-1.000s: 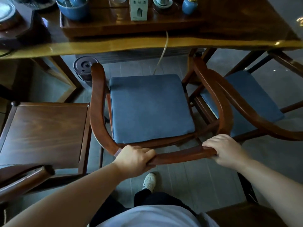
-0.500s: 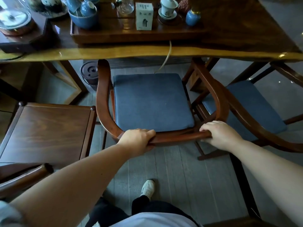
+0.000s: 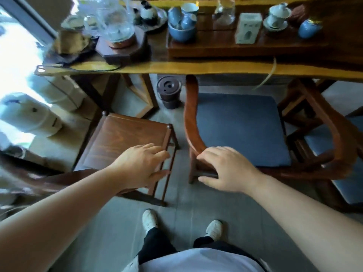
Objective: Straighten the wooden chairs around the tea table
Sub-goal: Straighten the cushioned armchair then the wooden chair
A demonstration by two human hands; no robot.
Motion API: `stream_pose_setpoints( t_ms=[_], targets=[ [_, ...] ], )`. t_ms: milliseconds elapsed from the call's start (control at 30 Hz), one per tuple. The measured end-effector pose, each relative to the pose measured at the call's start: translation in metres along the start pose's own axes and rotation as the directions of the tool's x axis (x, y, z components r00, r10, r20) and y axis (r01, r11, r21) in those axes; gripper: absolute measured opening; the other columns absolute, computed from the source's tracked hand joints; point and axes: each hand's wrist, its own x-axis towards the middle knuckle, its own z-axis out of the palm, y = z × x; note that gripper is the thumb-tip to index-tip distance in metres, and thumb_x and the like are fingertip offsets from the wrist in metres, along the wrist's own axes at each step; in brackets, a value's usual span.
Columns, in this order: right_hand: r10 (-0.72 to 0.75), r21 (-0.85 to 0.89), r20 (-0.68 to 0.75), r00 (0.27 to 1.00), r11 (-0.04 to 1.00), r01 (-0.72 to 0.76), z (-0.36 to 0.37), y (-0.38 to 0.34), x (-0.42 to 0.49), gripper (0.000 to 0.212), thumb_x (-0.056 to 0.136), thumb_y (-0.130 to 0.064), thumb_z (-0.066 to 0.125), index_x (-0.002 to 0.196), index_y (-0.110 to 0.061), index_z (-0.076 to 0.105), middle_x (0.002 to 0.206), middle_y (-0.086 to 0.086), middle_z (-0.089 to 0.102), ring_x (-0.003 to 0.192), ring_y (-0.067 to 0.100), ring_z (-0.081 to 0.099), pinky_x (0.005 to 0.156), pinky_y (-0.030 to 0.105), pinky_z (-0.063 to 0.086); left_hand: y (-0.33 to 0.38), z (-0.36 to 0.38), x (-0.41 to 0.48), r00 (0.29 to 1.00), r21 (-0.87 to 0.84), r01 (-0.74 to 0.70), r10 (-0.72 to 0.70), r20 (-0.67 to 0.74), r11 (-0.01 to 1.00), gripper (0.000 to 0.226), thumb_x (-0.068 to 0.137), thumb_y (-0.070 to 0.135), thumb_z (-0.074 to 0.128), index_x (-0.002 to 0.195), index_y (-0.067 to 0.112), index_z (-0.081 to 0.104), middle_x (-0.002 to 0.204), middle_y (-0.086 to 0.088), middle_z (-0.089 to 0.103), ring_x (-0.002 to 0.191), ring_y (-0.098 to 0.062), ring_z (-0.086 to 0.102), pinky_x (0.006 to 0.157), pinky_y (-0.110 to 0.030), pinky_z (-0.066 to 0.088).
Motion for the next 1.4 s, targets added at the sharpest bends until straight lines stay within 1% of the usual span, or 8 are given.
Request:
stream_pose_setpoints(
  t_ms=[133,300,567,700,833,1067,1233,1400],
  targets=[
    [-0.085,0.052,0.037,0.996,0.995,0.083,0.031,-0.073,0.055,0.051,0.076,-0.054,0.059,0.113,-0.019,0.058,0.109,0.000,0.063,0.100,0.023,0.060,0.081,0.042,0.049,-0.071,-0.003,-0.094,0.983,-0.029,0.179,-0.178,0.038,0.983,0.057,0.086,0.067,0.038,0.108,0.020,0.062,0.103,0.000,0.068,0.099,-0.025,0.063,0.078,-0.040,0.055],
    [-0.146,0.053,0.122,0.982,0.989,0.141,0.064,-0.145,0.120,0.051,0.078,-0.057,0.058,0.115,-0.022,0.054,0.111,0.000,0.060,0.104,0.024,0.056,0.086,0.041,0.045,-0.135,0.012,-0.184,0.970,-0.020,0.232,-0.230,0.073,0.972,0.067,0.082,0.073,0.045,0.116,0.018,0.060,0.106,-0.001,0.066,0.100,-0.023,0.062,0.088,-0.035,0.051],
    [-0.070,-0.101,0.475,0.877,0.986,0.133,0.106,-0.215,0.188,0.064,0.077,-0.069,0.053,0.117,-0.020,0.046,0.107,0.003,0.058,0.098,0.028,0.057,0.083,0.047,0.048,-0.195,0.050,-0.244,0.935,0.068,0.280,-0.288,0.205,0.957,0.093,0.059,0.084,0.053,0.128,0.022,0.053,0.123,0.002,0.061,0.117,-0.022,0.054,0.103,-0.042,0.042],
    [-0.050,-0.085,0.552,0.832,0.990,0.115,0.126,-0.227,0.191,0.048,0.083,-0.056,0.054,0.113,-0.019,0.043,0.093,0.002,0.061,0.084,0.029,0.060,0.070,0.045,0.052,-0.213,0.065,-0.248,0.903,0.149,0.312,-0.341,0.261,0.938,0.061,0.068,0.061,0.058,0.119,0.028,0.056,0.119,0.006,0.061,0.118,-0.019,0.053,0.102,-0.037,0.040],
    [0.005,-0.141,0.543,0.840,0.986,0.086,0.124,-0.232,0.195,0.034,0.081,-0.042,0.058,0.104,-0.019,0.048,0.077,-0.001,0.053,0.081,0.030,0.060,0.066,0.039,0.047,-0.213,0.067,-0.241,0.878,0.182,0.352,-0.392,0.276,0.918,0.028,0.072,0.038,0.051,0.099,0.033,0.059,0.101,0.013,0.064,0.100,-0.015,0.060,0.084,-0.032,0.047],
    [0.063,-0.223,0.500,0.864,0.973,0.058,0.114,-0.211,0.186,0.030,0.080,-0.039,0.061,0.100,-0.020,0.050,0.090,0.006,0.065,0.086,0.033,0.062,0.068,0.038,0.044,-0.203,0.074,-0.222,0.902,0.127,0.346,-0.367,0.227,0.930,0.022,0.066,0.032,0.049,0.085,0.028,0.060,0.081,0.008,0.067,0.080,-0.022,0.066,0.072,-0.032,0.050],
    [0.116,-0.258,0.490,0.864,0.966,0.017,0.095,-0.181,0.183,0.038,0.078,-0.035,0.061,0.113,-0.025,0.054,0.101,0.006,0.067,0.096,0.033,0.061,0.077,0.038,0.046,-0.181,0.073,-0.191,0.917,0.117,0.341,-0.357,0.180,0.933,0.018,0.070,0.029,0.051,0.086,0.027,0.060,0.079,0.006,0.066,0.078,-0.022,0.067,0.066,-0.030,0.045],
    [0.129,-0.259,0.474,0.871,0.966,-0.003,0.086,-0.159,0.179,0.033,0.078,-0.032,0.062,0.110,-0.026,0.055,0.096,0.004,0.067,0.092,0.031,0.061,0.076,0.037,0.047,-0.173,0.071,-0.167,0.906,0.132,0.349,-0.370,0.206,0.928,0.020,0.074,0.029,0.047,0.091,0.027,0.056,0.087,0.007,0.066,0.081,-0.021,0.066,0.067,-0.030,0.048]
  ],
)
